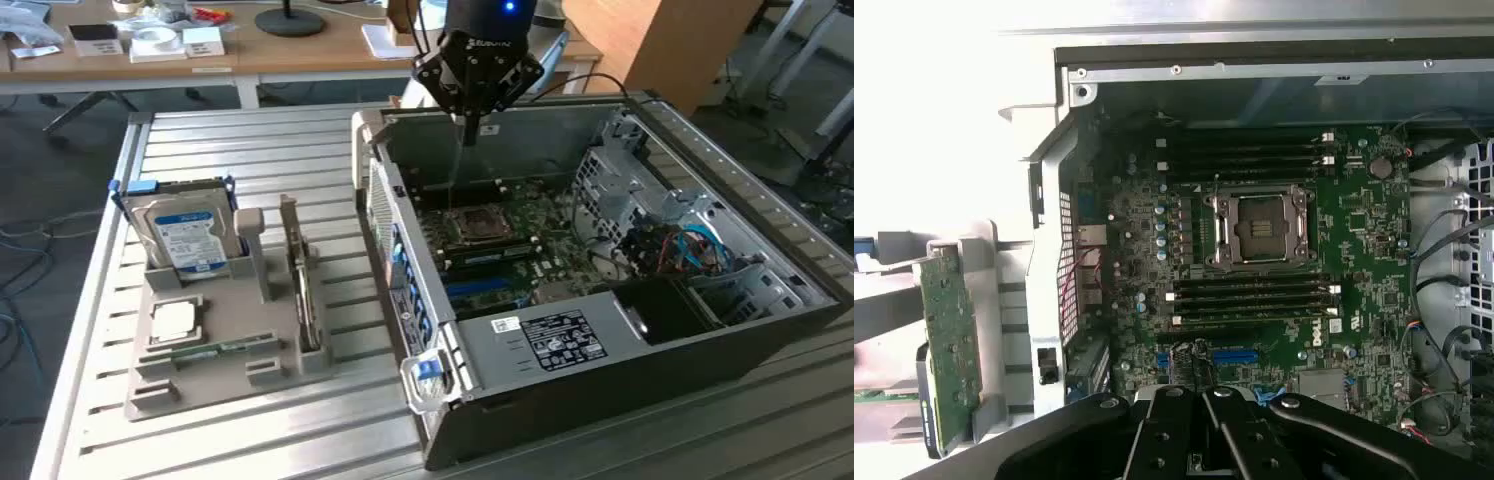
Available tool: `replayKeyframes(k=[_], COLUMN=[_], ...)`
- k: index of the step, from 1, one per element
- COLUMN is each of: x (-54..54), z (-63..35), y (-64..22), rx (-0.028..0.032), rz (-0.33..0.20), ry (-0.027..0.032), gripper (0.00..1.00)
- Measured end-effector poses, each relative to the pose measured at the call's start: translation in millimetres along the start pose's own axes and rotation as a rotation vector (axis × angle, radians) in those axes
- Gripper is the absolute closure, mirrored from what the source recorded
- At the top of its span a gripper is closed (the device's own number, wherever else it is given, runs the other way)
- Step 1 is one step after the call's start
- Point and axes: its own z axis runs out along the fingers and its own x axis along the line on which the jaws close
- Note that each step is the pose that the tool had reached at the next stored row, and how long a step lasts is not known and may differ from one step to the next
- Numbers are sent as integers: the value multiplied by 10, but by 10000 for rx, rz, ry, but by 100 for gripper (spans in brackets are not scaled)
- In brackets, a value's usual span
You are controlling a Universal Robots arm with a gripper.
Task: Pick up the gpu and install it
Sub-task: 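Reach for the gpu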
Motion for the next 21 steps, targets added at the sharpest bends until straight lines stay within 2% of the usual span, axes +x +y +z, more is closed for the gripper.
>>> replayKeyframes(k=[11, 21], x=[25, 111], z=[-1, -2], y=[-2, -8], rx=[0, 1], rz=[0, 0], ry=[0, 0], gripper=[89, 89])
